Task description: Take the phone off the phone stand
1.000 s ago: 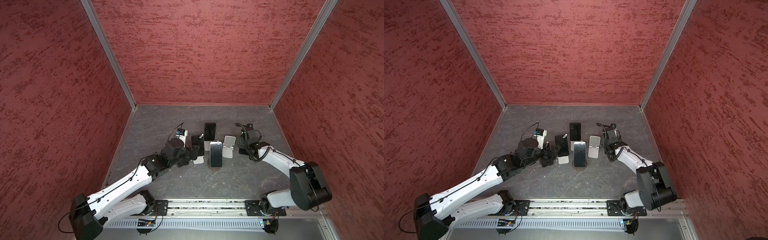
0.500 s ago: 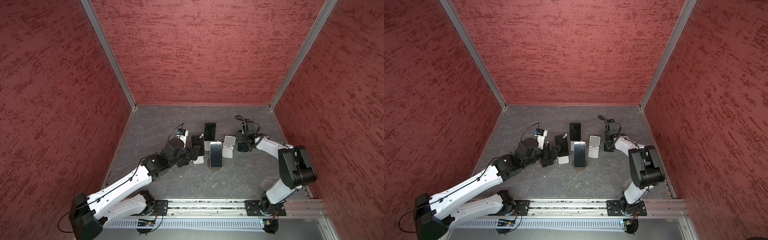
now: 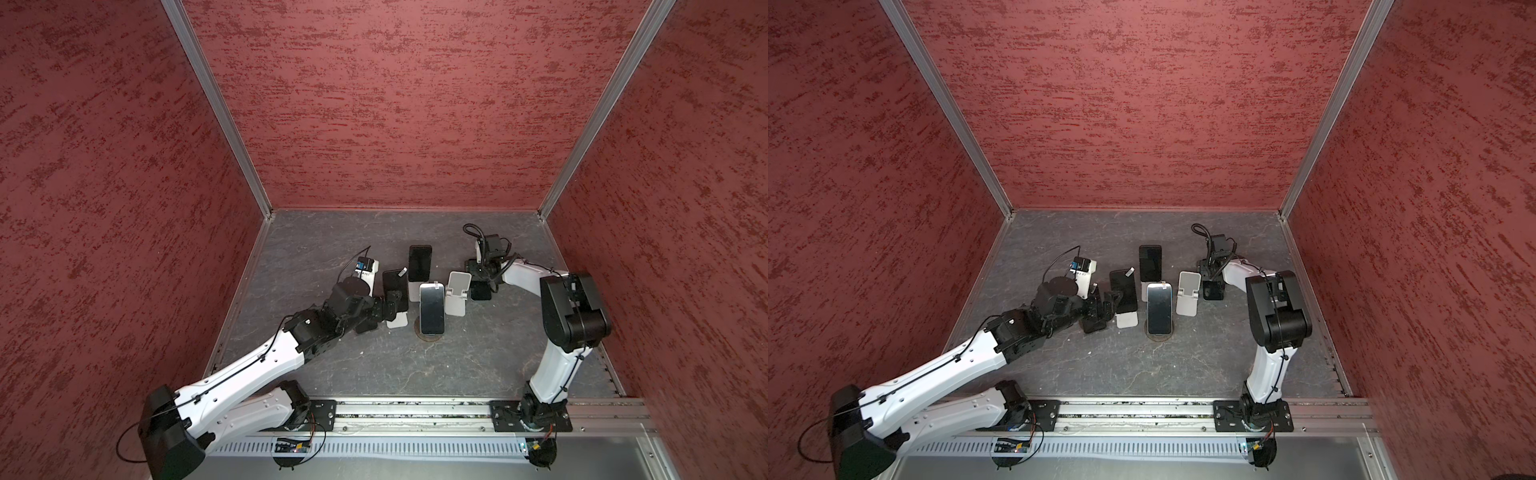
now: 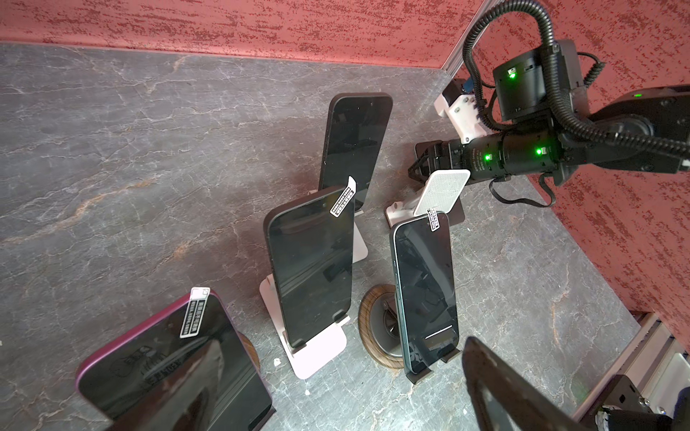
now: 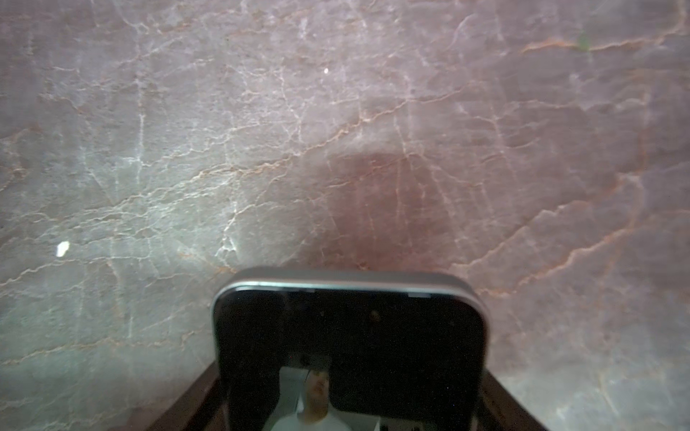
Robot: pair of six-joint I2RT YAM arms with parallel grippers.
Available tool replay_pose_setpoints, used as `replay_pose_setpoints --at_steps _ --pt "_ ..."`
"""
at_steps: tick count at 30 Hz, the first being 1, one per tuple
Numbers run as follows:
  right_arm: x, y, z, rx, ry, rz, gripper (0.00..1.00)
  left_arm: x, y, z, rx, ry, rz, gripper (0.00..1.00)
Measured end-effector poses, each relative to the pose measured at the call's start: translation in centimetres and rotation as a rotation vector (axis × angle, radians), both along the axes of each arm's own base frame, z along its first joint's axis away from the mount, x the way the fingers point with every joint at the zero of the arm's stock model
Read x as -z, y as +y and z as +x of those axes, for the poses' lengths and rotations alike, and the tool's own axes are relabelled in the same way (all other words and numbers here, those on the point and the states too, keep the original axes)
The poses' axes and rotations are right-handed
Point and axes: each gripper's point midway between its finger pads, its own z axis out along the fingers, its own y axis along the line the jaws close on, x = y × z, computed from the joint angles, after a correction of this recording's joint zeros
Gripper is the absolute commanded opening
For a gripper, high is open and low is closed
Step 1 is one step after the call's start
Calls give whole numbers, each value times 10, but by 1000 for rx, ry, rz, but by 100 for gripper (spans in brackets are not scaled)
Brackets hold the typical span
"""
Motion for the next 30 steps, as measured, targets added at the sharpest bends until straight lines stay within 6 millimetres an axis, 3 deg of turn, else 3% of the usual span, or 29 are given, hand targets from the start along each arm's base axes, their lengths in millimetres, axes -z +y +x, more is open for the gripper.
replay_pose_setpoints --at_steps 7,30 --pt "10 1 10 -15 41 -11 41 3 -5 -2 11 4 10 99" --pt "12 1 26 3 65 -3 54 1 -8 -6 -1 -28 32 100"
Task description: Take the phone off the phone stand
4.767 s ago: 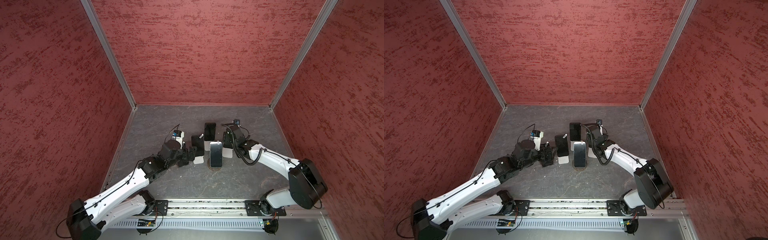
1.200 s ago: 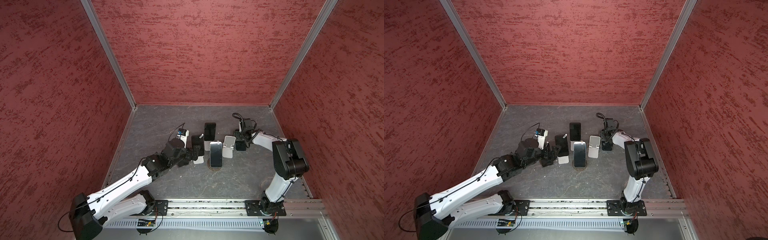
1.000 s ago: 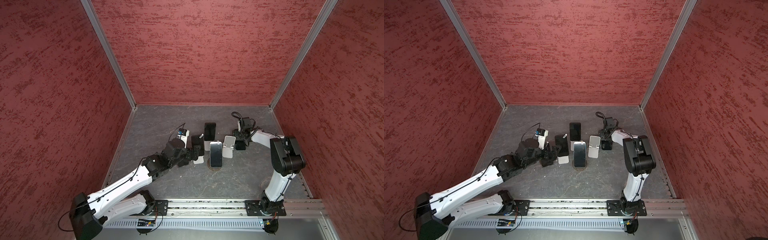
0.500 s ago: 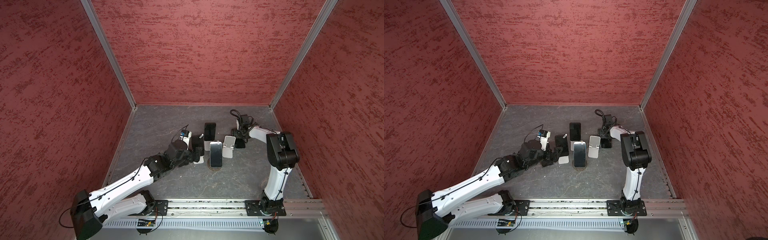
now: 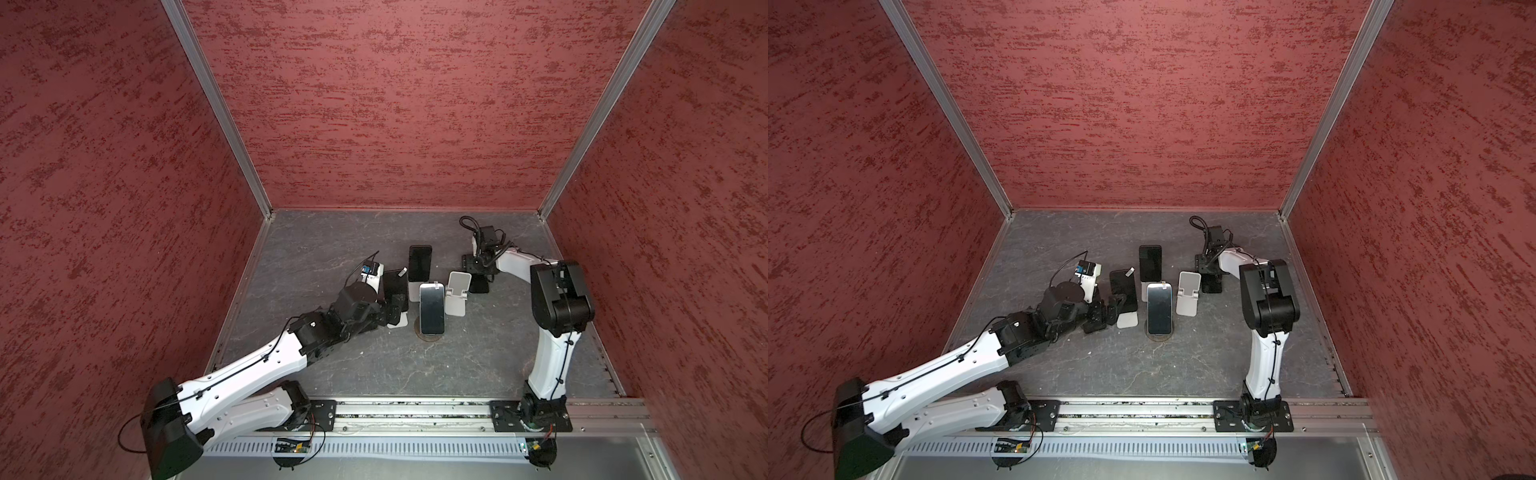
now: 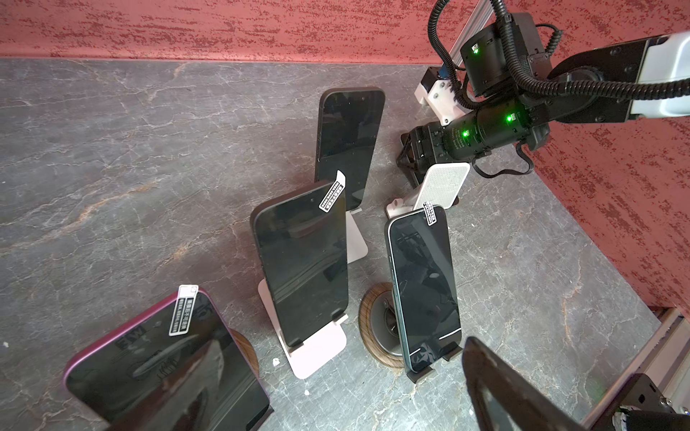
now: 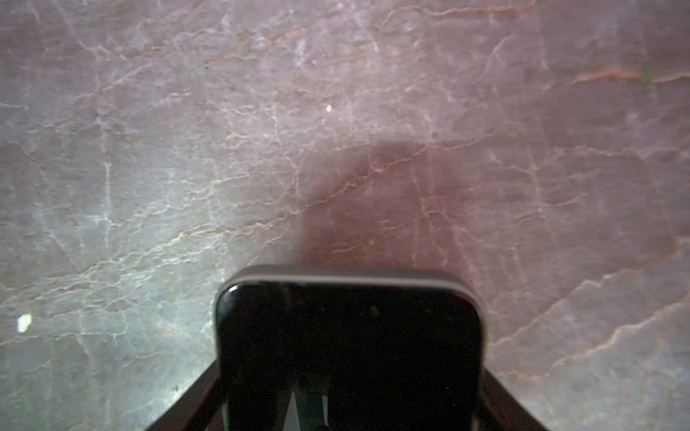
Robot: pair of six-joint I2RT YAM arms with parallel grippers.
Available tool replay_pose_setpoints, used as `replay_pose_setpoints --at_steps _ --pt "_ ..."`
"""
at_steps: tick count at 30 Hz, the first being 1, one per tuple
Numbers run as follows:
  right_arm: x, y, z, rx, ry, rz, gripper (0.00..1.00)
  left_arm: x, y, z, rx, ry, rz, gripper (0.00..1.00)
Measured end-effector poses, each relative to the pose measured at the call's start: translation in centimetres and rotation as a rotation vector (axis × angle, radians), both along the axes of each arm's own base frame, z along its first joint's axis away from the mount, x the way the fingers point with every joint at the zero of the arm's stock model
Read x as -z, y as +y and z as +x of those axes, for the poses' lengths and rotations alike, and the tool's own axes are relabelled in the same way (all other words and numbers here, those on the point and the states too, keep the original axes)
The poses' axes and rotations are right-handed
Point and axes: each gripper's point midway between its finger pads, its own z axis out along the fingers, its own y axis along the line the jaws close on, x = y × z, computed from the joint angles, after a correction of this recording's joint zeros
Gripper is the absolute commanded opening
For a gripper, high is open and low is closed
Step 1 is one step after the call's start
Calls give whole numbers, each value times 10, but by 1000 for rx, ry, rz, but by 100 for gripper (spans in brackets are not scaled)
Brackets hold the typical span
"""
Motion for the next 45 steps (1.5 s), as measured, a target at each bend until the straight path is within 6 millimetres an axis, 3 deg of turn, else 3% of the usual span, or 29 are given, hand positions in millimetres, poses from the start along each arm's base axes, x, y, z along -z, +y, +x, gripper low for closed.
replay_pose_setpoints --at_steps 45 --pt "-1 -13 1 55 5 -62 75 -8 -5 2 20 -60 3 99"
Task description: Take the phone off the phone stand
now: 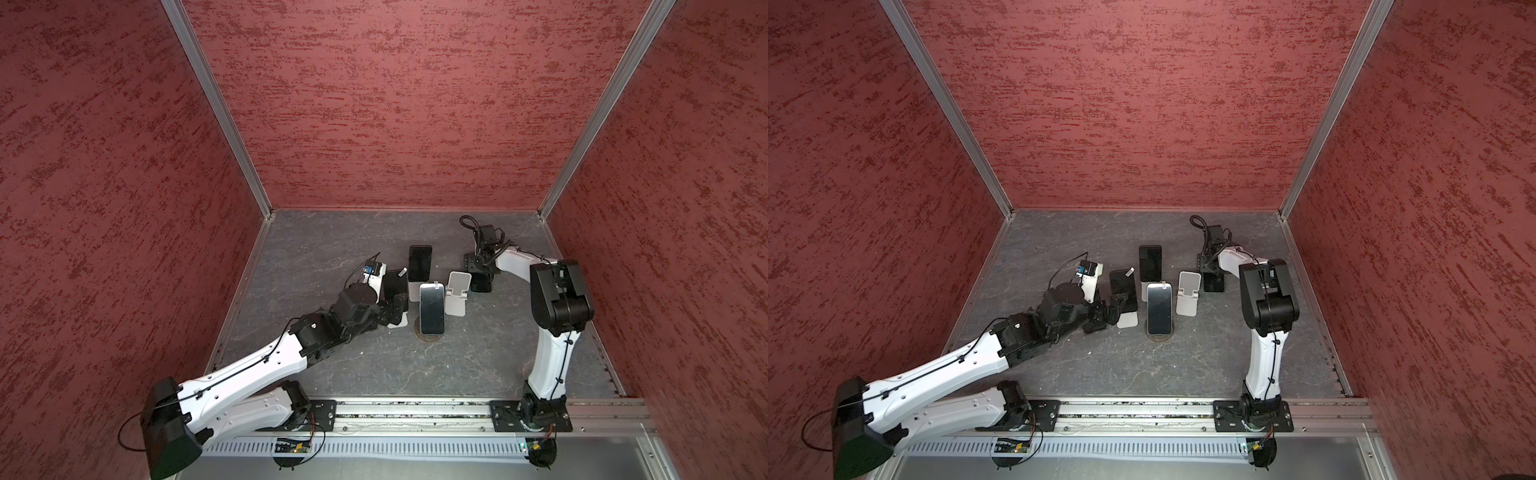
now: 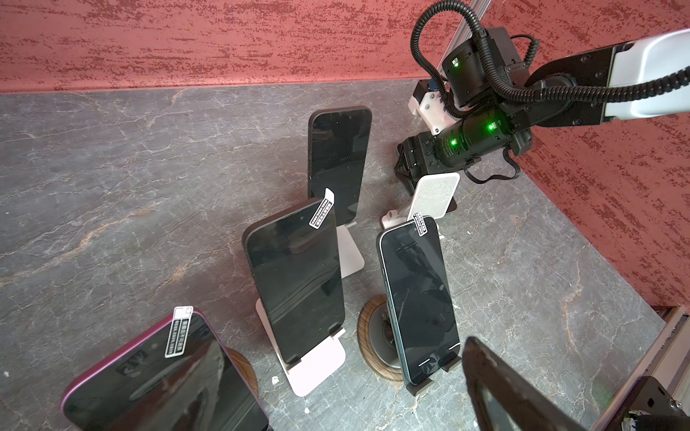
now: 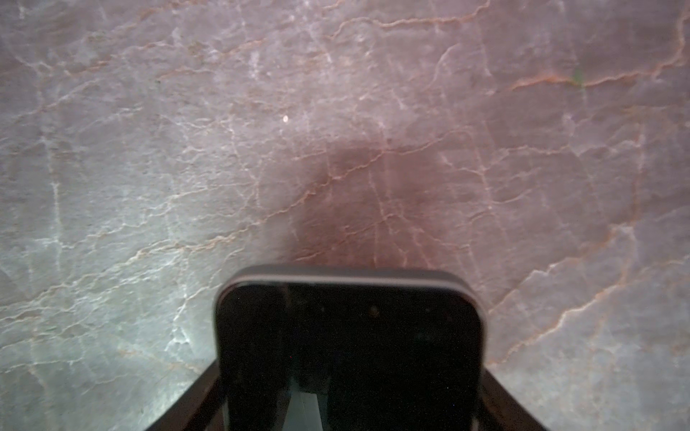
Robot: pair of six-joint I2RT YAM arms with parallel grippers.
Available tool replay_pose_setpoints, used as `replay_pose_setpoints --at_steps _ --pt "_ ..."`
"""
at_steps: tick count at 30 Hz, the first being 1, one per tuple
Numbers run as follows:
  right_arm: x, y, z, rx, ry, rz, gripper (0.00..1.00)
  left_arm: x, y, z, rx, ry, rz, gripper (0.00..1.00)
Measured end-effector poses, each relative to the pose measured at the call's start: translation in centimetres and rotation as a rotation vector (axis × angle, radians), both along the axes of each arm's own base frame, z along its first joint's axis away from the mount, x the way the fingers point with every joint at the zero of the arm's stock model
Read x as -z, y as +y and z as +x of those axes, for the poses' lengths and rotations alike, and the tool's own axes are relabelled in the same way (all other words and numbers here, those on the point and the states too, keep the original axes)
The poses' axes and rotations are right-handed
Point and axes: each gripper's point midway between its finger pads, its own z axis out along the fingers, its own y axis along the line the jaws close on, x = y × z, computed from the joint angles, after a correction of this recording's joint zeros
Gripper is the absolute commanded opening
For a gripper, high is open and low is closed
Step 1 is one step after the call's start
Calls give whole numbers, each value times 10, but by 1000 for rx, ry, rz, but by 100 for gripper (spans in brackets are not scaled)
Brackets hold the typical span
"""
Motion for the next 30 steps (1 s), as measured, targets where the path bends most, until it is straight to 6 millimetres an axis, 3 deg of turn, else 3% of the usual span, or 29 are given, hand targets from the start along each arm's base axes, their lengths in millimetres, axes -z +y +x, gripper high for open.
replay_pose_setpoints --at_steps 30 --pt "-1 3 0 -39 2 6 82 1 -1 -2 12 -9 17 100"
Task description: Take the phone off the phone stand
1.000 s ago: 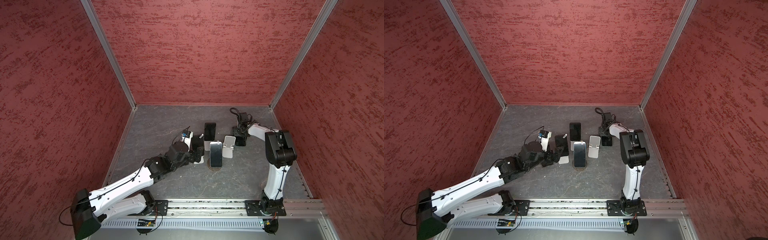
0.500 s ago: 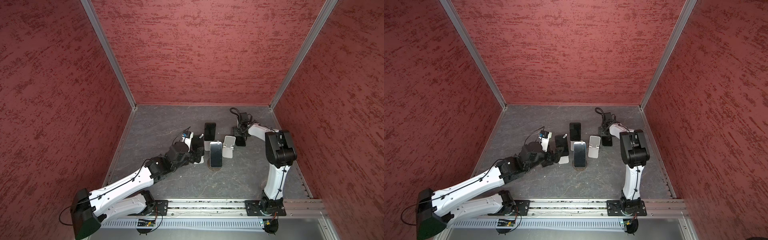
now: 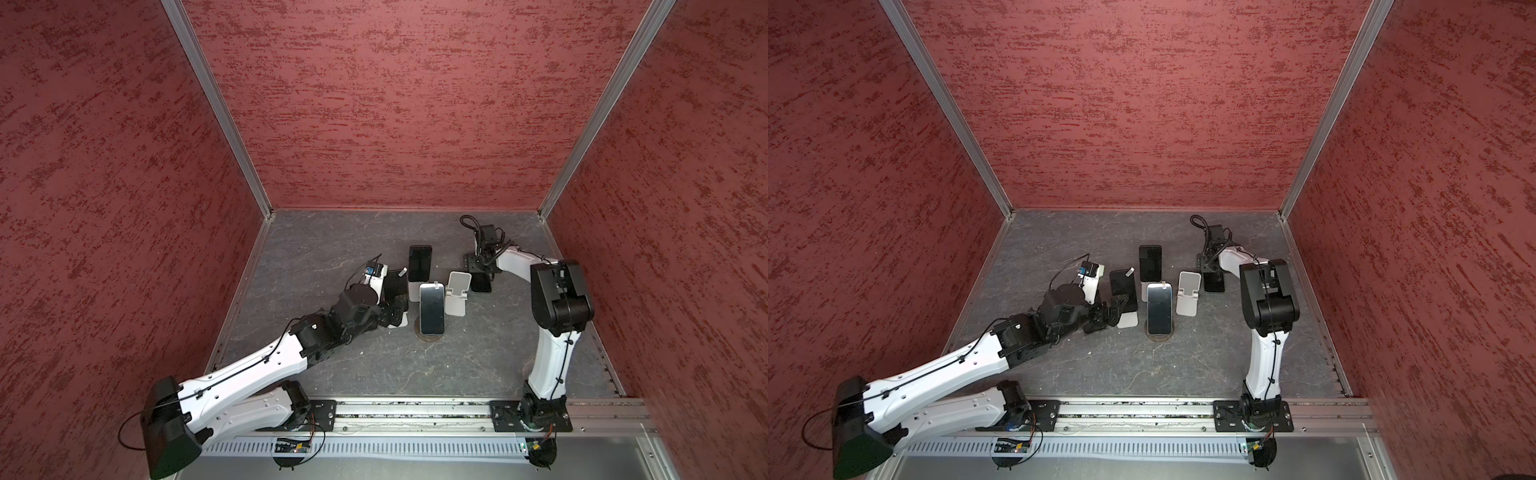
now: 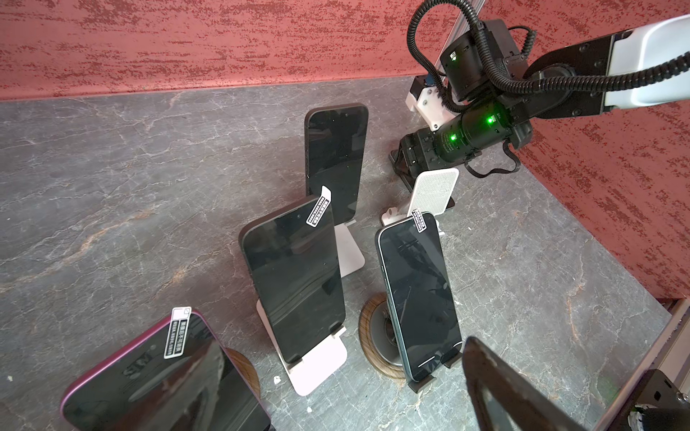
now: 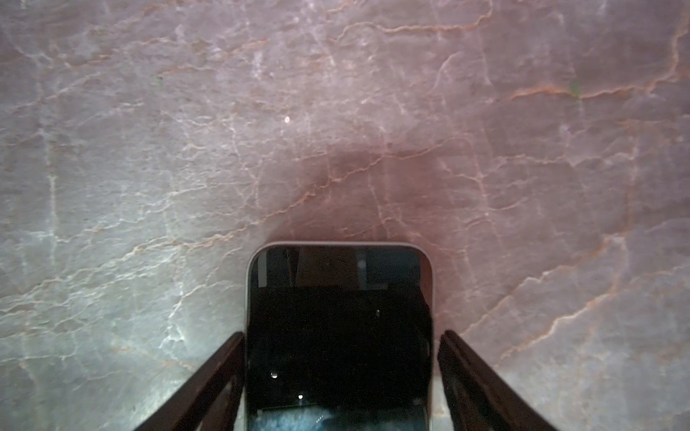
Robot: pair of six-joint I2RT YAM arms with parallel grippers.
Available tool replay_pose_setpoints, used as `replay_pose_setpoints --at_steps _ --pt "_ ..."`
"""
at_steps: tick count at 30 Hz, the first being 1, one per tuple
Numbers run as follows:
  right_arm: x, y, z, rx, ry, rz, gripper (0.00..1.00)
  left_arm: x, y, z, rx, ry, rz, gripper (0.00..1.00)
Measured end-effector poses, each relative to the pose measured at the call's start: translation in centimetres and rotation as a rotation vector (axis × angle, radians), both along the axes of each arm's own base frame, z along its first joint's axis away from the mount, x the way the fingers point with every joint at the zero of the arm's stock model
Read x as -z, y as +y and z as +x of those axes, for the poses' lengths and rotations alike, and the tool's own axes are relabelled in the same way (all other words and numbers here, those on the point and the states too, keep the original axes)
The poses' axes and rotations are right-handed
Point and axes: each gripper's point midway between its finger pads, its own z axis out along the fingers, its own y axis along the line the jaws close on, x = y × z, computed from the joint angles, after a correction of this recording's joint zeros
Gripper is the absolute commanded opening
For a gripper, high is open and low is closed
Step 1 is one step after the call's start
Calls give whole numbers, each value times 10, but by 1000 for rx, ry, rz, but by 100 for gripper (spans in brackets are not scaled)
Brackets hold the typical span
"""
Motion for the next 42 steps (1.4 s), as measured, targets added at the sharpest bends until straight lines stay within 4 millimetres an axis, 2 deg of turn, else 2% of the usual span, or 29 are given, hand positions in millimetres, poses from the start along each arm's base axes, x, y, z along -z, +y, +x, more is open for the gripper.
replay_pose_setpoints --at_steps 10,14,22,27,38,42 --pt "-1 6 -6 5 24 56 84 0 1 0 -1 -5 7 99" --pt "-8 5 -10 22 25 59 86 0 2 1 -9 -10 13 100" --pt "-58 3 -13 53 -75 83 88 0 3 2 -10 -16 20 99" --pt "-89 1 -24 76 -135 109 90 0 4 2 -15 -17 22 100" --pt "-126 13 -63 83 -190 161 95 2 14 6 -68 -24 47 99" --pt "-144 21 -70 77 -228 189 95 2 15 4 -69 -26 35 99"
